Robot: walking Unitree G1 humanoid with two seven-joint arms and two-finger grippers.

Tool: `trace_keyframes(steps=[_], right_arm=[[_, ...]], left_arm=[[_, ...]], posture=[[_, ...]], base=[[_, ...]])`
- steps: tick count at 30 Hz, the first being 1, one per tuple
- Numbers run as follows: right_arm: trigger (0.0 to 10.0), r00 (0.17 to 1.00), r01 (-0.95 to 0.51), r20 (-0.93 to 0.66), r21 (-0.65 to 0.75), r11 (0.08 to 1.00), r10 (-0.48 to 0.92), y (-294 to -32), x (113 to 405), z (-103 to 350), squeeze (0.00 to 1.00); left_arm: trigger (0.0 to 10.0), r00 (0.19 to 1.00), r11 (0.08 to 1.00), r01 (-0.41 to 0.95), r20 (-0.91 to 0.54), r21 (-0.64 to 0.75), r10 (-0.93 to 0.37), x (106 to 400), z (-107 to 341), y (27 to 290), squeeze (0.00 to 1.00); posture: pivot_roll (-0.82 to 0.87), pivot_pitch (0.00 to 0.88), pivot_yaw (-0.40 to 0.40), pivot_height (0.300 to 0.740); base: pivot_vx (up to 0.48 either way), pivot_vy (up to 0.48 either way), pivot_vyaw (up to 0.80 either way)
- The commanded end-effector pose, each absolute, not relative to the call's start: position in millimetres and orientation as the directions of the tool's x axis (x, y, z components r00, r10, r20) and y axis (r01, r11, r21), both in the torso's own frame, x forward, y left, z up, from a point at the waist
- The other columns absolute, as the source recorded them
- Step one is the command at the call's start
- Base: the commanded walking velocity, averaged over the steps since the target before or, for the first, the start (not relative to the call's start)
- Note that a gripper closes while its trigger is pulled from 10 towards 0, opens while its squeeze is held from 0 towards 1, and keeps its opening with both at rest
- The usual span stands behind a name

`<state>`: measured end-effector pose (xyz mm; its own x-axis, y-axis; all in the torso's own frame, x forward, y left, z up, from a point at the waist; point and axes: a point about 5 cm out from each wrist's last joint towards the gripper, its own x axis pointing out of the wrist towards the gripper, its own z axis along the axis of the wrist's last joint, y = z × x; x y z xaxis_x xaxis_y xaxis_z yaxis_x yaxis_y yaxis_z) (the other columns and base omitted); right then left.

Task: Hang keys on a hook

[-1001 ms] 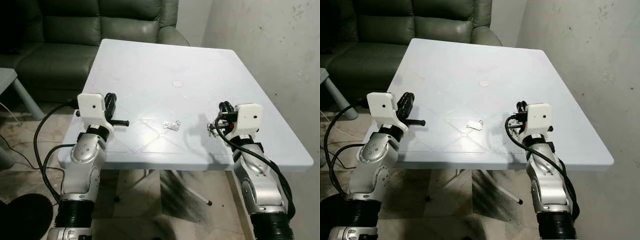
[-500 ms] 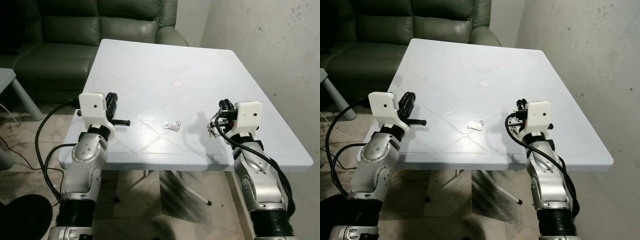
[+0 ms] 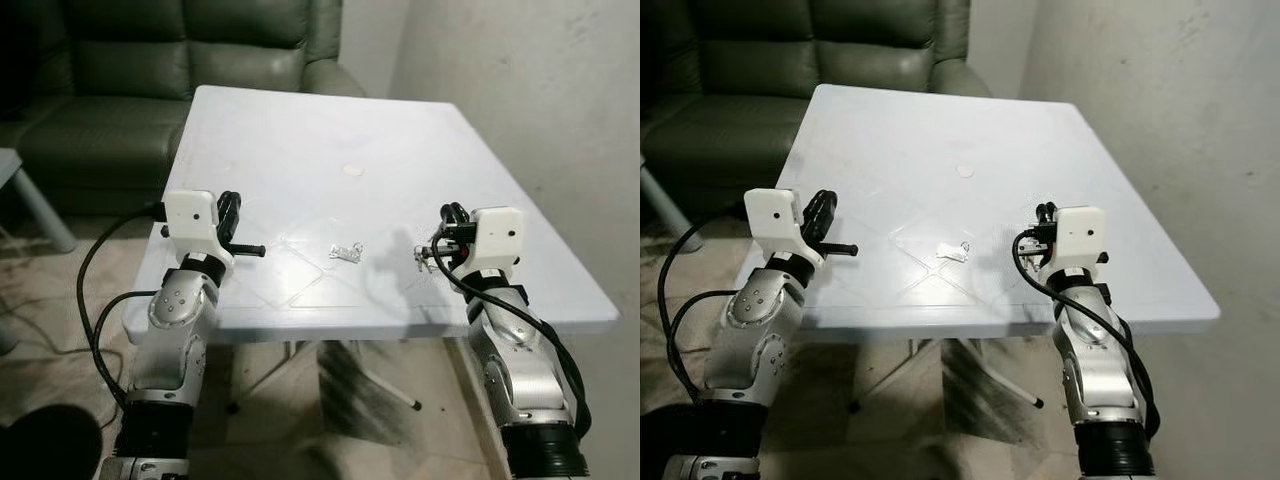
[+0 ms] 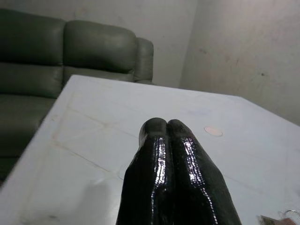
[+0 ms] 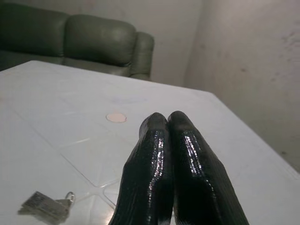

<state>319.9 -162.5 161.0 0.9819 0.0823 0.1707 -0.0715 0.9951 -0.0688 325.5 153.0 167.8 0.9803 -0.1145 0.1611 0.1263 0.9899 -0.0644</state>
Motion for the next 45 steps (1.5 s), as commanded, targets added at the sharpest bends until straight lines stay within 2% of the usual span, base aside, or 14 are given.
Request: trace_keyframes(steps=[1, 16, 45], right_arm=[[10.0, 0.983, -0.051, 0.175, -0.074, 0.996, 0.063, -169.0, 319.1, 162.9, 0.00], [10.0, 0.981, -0.063, 0.180, -0.088, 0.994, 0.078, -169.7, 320.1, 164.0, 0.00], [10.0, 0.981, -0.068, 0.176, -0.094, 0.993, 0.083, -170.9, 319.0, 163.5, 0.00]], left_arm=[[10.0, 0.978, 0.989, 0.137, 0.165, -0.062, -0.125, 325.1, 170.2, 148.3, 0.00], [10.0, 0.972, 0.984, 0.165, 0.179, -0.058, -0.153, 326.3, 172.2, 142.8, 0.00], [10.0, 0.970, 0.982, 0.177, 0.176, -0.057, -0.165, 323.8, 170.9, 142.7, 0.00]], posture=[[0.01, 0.040, -0.062, 0.740], [0.00, 0.000, -0.065, 0.740], [0.01, 0.001, -0.071, 0.740]], base=[[0.000, 0.000, -0.77], [0.000, 0.000, -0.77], [0.000, 0.000, -0.76]])
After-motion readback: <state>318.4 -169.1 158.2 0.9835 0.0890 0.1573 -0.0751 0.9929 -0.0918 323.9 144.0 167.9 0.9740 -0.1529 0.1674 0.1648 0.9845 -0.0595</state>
